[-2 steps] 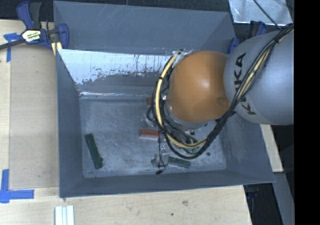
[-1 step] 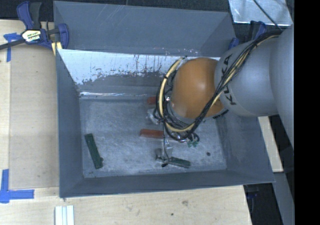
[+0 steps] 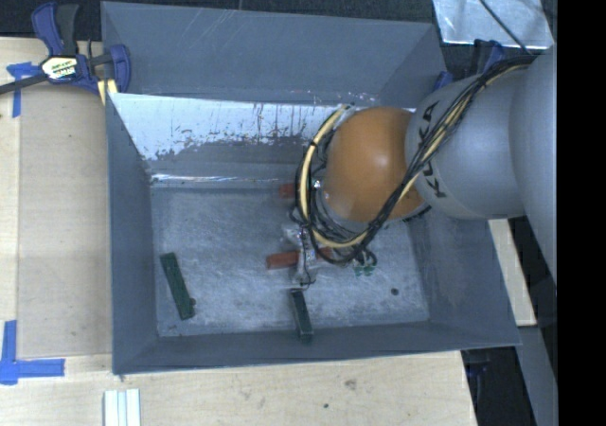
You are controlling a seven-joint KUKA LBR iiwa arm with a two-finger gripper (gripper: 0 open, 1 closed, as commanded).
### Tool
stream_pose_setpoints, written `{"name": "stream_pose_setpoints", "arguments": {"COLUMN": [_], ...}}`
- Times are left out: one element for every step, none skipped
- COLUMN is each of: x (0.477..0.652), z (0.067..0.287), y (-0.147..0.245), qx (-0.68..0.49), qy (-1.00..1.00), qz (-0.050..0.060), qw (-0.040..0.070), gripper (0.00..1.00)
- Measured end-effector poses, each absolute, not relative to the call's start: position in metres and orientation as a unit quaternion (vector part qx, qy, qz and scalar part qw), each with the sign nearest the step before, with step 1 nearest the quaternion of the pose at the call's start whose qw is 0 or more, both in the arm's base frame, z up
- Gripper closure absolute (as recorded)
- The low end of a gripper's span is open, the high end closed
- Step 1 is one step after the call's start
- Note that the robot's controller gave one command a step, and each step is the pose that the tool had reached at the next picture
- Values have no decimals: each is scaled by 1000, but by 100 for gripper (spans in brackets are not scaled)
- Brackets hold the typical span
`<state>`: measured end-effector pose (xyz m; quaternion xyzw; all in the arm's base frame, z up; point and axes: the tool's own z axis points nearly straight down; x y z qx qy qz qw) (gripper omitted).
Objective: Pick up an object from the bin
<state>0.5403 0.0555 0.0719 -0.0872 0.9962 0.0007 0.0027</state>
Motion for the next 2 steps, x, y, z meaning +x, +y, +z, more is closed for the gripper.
{"name": "stream_pose_setpoints", "arguments": {"x": [604, 594], "z": [183, 234], "y": [85, 87], "qx": [-346, -354], "qy": [938, 935], "qz": [-1, -1], "qw": [6, 5], "gripper": [100, 100]}}
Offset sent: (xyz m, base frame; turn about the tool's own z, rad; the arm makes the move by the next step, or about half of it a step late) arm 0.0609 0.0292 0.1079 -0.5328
